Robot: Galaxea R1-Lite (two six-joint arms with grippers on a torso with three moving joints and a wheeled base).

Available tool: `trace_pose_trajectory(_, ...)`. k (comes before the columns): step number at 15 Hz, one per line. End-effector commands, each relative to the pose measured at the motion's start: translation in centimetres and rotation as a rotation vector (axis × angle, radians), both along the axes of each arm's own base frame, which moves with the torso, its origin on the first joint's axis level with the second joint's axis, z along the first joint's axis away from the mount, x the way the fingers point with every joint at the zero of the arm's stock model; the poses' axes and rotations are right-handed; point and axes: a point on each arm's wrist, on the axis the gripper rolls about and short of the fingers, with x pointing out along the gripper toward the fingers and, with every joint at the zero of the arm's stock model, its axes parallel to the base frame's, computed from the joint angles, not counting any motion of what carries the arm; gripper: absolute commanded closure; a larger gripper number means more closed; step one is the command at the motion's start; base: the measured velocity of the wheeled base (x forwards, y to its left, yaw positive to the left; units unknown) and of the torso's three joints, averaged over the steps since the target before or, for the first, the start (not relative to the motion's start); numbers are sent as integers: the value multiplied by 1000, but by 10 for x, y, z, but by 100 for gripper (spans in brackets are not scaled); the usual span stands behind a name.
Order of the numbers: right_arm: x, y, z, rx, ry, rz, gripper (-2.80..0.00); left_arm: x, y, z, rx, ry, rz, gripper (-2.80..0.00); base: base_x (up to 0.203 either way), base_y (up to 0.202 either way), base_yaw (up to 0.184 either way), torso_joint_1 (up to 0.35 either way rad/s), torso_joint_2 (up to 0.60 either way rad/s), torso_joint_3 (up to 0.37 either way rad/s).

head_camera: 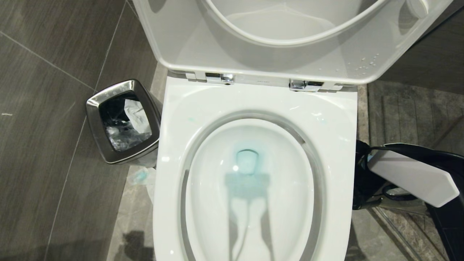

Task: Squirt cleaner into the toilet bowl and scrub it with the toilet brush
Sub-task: Pour in the cleaning agent

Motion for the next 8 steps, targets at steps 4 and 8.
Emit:
trace_pose_trajectory(4, -7, -12, 23, 48, -45, -48, 0, 0, 0, 0, 0, 1, 1, 0, 0, 0, 0, 0, 0, 0)
trace_pose_trajectory(8, -16, -19, 52, 76, -101, -56, 0, 0, 0, 0, 0, 1, 1, 0, 0, 0, 0, 0, 0, 0)
